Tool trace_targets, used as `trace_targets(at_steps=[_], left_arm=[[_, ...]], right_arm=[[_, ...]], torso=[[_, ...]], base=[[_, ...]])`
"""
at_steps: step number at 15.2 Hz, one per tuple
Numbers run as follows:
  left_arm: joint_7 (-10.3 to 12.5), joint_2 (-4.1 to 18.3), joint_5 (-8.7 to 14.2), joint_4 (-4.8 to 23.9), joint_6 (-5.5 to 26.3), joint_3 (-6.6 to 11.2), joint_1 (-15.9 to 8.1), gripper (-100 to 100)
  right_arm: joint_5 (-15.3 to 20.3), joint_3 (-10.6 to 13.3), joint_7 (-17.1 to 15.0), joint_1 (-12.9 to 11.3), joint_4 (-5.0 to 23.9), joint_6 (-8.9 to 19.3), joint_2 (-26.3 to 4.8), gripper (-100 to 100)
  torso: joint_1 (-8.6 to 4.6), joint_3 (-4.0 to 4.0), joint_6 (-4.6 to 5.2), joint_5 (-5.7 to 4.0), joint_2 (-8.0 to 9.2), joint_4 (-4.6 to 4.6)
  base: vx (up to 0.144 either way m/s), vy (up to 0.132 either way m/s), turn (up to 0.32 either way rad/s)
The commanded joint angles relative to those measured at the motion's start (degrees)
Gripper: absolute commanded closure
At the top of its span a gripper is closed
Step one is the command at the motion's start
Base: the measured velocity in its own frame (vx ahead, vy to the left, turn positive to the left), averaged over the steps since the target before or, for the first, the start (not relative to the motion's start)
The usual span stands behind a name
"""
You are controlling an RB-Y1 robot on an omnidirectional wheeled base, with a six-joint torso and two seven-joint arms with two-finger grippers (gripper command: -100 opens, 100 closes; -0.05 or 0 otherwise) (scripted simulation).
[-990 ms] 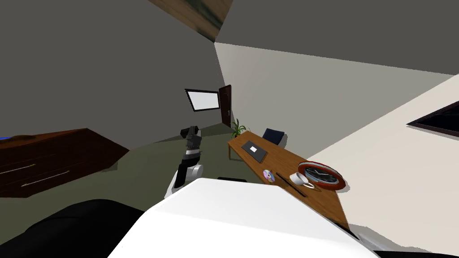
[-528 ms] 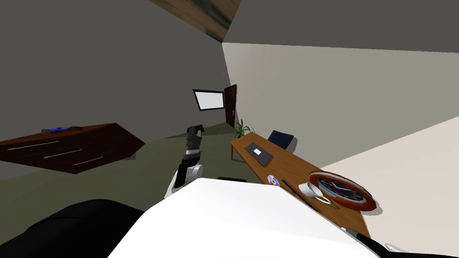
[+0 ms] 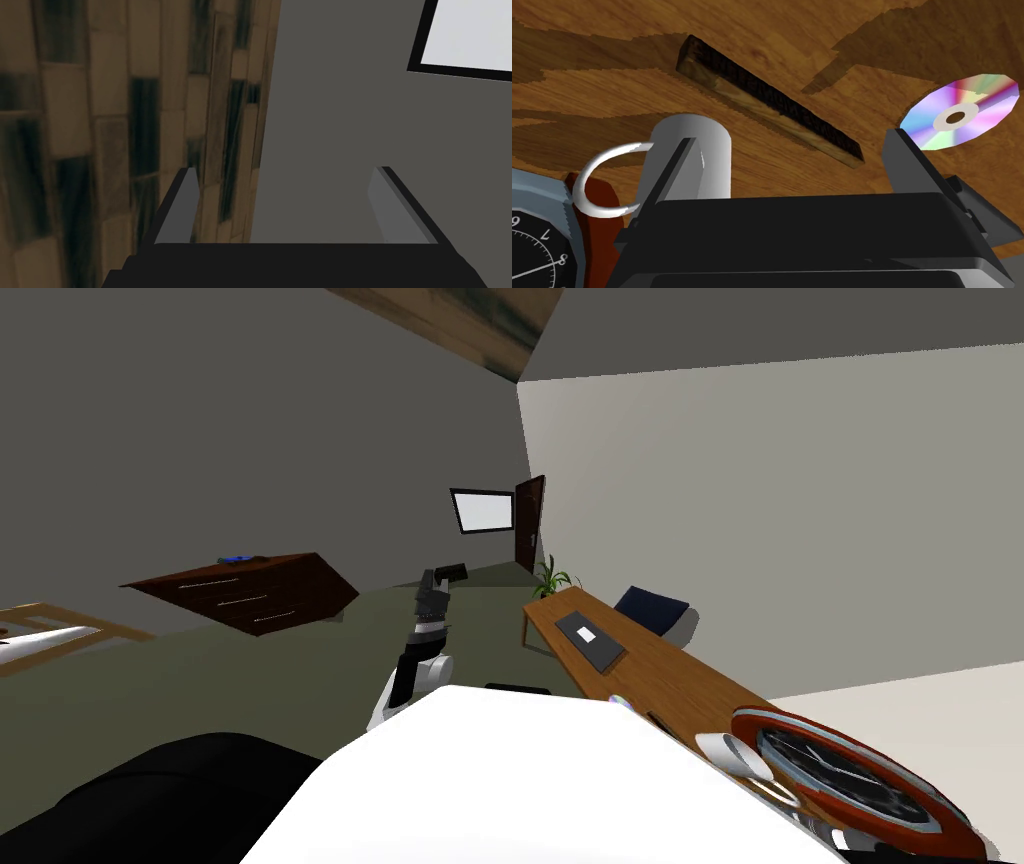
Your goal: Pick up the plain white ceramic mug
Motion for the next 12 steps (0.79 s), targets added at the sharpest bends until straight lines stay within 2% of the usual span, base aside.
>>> trace_targets(at_steps=[1, 2, 3, 4, 7, 9, 12], left_arm=[[0.00, 0.00, 0.00, 0.00, 0.00, 0.00, 0.00, 0], [0.00, 0.00, 0.00, 0.00, 0.00, 0.00, -0.01, 0], [0.00, 0.00, 0.00, 0.00, 0.00, 0.00, -0.01, 0], [0.00, 0.00, 0.00, 0.00, 0.00, -0.01, -0.01, 0], [0.00, 0.00, 0.00, 0.00, 0.00, -0.01, -0.01, 0], [0.00, 0.00, 0.00, 0.00, 0.00, 0.00, -0.02, 0], [0.00, 0.01, 0.00, 0.00, 0.00, 0.01, -0.01, 0]], right_arm=[[0.56, 1.48, -0.18, -0.93, 2.86, -1.37, -0.97, -100], [0.56, 1.48, -0.18, -0.93, 3.82, -1.37, -0.97, -100], [0.97, 2.74, -0.55, -1.44, 5.48, -2.02, -1.83, -100], [0.97, 2.74, -0.55, -1.44, 5.86, -2.02, -1.83, -100], [2.01, 6.34, -1.59, -2.91, 10.40, -3.93, -2.48, -100], [2.55, 8.43, -2.14, -3.82, 12.08, -5.09, -1.45, -100], [3.10, 10.72, -2.73, -4.65, 13.43, -6.23, 0.51, -100]], torso=[[0.00, 0.00, 0.00, 0.00, 0.00, 0.00], [0.00, 0.00, -0.04, 0.01, 0.01, 0.00], [0.00, 0.01, -0.04, 0.01, 0.01, 0.00], [-0.01, 0.01, -0.09, 0.01, 0.01, 0.01], [-0.08, 0.02, -0.09, -0.01, 0.04, 0.01], [-0.14, 0.03, -0.12, -0.04, 0.05, 0.02], [-0.28, 0.05, -0.02, -0.08, 0.08, 0.02]], base=[[-0.001, -0.010, 0.160], [-0.002, -0.012, 0.221], [-0.007, -0.016, 0.337], [-0.007, -0.023, 0.260], [-0.015, -0.035, 0.338], [-0.023, -0.055, 0.441], [-0.025, -0.085, 0.213]])
